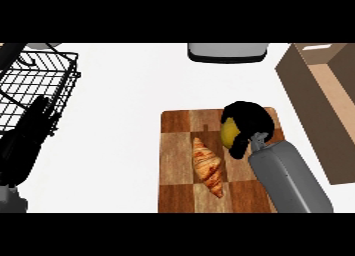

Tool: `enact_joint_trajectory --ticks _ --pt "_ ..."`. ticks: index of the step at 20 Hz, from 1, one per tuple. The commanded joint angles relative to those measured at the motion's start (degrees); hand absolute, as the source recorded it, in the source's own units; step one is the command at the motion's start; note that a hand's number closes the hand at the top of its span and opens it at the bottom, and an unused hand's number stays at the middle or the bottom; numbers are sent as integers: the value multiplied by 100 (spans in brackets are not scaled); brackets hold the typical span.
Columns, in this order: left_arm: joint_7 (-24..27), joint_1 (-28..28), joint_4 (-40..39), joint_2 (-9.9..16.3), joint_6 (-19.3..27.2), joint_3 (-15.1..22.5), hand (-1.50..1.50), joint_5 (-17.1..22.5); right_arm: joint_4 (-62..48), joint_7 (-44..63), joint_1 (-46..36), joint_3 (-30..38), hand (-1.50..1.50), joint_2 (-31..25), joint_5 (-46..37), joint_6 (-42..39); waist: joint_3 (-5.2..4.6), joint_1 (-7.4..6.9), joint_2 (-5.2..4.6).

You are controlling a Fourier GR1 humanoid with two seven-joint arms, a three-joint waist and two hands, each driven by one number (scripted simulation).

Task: Pick the lemon from the cutting board and place it in the cardboard box

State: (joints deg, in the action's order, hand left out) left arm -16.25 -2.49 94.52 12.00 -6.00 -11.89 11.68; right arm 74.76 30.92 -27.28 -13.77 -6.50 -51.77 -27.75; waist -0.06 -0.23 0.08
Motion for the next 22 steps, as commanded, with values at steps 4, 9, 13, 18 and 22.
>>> enact_joint_trajectory --ticks 4,9,13,18,22 --pt "-252 204 445 -86 19 24 0 -36 -421 -379 -278 151 150 97 -310 156 6 -11 -7" --pt "-102 92 172 -99 -101 103 0 -7 -1638 942 -1259 1232 150 412 -373 1000 8 -149 -68" --pt "-40 163 253 -124 -36 73 0 -68 -2632 1126 -2016 1656 150 344 -416 1491 9 -164 -51" --pt "139 -221 -227 -122 21 16 0 -162 -3381 1054 -2549 1565 150 114 -855 2074 6 -84 -43" --pt "-276 -97 134 140 -173 -194 0 166 -2826 1127 -2754 1405 150 -38 -1014 2028 6 -49 -10"
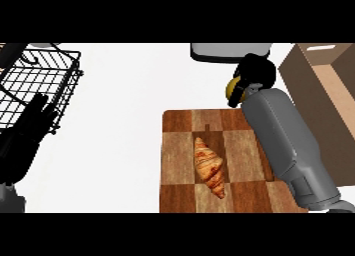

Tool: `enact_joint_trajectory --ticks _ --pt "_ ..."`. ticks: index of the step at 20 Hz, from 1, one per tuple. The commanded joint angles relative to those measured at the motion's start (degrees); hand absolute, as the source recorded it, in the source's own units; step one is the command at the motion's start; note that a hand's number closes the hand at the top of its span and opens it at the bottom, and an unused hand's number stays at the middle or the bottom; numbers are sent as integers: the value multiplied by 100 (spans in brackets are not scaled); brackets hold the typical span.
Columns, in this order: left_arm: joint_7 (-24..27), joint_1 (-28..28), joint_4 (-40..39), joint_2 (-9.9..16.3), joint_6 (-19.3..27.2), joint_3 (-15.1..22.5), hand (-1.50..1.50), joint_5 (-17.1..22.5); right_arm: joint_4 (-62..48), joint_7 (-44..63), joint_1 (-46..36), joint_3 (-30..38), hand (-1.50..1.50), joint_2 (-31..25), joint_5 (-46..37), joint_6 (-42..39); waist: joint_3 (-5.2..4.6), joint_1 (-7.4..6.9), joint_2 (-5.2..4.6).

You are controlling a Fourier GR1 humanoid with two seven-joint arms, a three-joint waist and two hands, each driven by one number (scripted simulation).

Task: Pick the lemon from the cutting board and place it in the cardboard box

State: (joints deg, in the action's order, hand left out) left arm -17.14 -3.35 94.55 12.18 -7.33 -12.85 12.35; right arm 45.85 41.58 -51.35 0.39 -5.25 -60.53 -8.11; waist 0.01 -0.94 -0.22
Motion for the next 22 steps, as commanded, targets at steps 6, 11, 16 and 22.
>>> enact_joint_trajectory --ticks 6,11,16,22 --pt "102 119 9 55 -27 -70 0 -69 1038 789 -878 -353 150 -23 -608 117 -4 65 44" --pt "3 251 216 -219 118 179 0 -178 1862 1436 -1277 -226 150 -477 -848 -340 -1 123 67" --pt "221 243 -89 -137 52 -23 0 -137 2309 1914 -1142 -199 150 -619 -1210 -434 -2 114 46" --pt "46 194 74 -75 26 -48 0 -64 2888 1751 -821 286 150 -1313 -1131 -876 0 137 55"
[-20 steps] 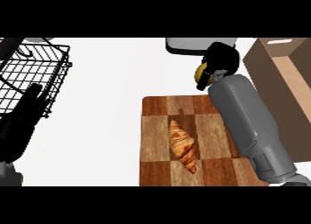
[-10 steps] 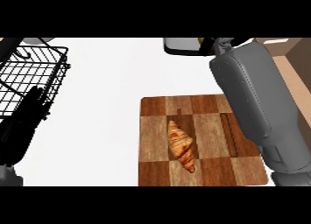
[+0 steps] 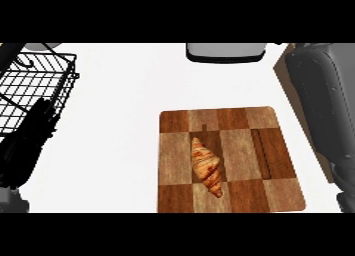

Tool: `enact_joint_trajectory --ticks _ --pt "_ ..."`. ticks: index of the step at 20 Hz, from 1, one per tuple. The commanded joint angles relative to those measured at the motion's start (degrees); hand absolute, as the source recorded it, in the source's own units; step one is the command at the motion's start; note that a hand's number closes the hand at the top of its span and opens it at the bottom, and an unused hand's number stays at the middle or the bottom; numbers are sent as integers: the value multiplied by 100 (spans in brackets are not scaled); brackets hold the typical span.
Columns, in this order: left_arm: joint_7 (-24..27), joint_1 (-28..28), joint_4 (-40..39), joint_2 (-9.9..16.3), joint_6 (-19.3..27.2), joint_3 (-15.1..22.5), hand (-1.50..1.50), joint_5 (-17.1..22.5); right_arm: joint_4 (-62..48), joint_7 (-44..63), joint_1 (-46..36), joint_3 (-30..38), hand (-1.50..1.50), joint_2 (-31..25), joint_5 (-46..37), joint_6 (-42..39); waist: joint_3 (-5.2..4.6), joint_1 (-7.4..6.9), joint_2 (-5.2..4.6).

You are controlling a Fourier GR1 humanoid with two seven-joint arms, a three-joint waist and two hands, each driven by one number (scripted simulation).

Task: Pick the lemon from the cutting board and place it in the cardboard box

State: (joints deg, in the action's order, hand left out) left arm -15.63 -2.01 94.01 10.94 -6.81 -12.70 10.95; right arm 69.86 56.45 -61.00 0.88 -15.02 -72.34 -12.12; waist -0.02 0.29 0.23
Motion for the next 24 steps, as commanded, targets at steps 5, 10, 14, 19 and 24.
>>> enact_joint_trajectory --ticks 5,10,14,19,24 --pt "24 179 141 112 -237 -95 0 138 97 -251 218 451 150 -700 156 -662 0 -41 -13" --pt "-64 75 214 25 -115 -41 0 75 -147 -934 787 631 150 -937 159 311 1 -66 -29" --pt "-38 8 81 143 -227 -122 0 119 -672 -1500 1268 840 150 -1035 270 1028 3 -77 -40" --pt "-124 -389 -148 -31 80 11 0 -68 -1369 -1709 877 1008 150 -1025 425 1153 2 -87 -40" --pt "-227 -66 233 -31 1 5 0 19 -1498 -2028 1777 1499 150 -829 1109 1213 7 -72 -36"
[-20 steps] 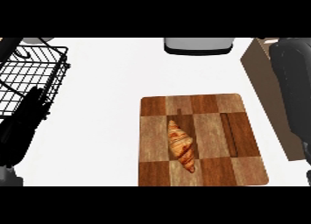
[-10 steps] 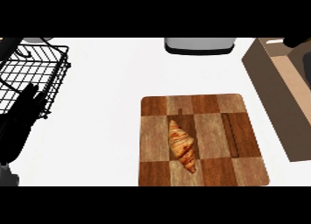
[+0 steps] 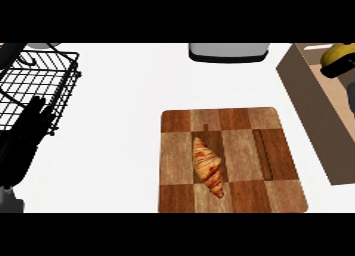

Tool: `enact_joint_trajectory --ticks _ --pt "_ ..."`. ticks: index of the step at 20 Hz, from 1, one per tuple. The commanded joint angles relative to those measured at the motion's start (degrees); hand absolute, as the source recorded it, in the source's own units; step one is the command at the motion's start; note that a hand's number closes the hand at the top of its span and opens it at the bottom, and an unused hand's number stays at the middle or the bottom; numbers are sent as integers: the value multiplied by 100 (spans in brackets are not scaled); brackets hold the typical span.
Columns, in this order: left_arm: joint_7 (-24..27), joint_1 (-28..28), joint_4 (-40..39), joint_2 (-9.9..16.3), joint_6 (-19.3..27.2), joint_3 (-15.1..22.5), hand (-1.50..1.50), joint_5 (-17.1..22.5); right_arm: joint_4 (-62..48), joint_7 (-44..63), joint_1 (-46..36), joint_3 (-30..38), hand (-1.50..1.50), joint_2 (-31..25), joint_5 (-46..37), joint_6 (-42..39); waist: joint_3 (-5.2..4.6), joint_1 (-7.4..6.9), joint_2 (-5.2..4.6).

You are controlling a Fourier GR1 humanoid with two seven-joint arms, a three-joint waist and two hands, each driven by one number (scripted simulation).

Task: Pick the lemon from the cutting board and place it in the cardboard box

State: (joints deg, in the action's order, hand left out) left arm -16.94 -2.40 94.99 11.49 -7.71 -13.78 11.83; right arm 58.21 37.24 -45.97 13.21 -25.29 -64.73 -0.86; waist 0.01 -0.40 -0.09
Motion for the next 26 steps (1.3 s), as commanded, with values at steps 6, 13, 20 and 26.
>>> enact_joint_trajectory --ticks 6,13,20,26 --pt "-166 -336 -229 22 61 59 0 -72 -888 -262 582 485 -150 297 525 531 1 9 -16" --pt "-164 -91 12 -40 96 -21 0 2 143 -746 726 677 -150 572 1016 1417 0 58 25" --pt "192 123 -149 -44 -42 -74 0 -34 877 -1184 885 1708 -150 668 2076 2604 0 87 19" --pt "193 181 -22 -233 204 103 0 -314 2210 -1206 2031 2150 -150 435 2883 2129 -3 119 30"
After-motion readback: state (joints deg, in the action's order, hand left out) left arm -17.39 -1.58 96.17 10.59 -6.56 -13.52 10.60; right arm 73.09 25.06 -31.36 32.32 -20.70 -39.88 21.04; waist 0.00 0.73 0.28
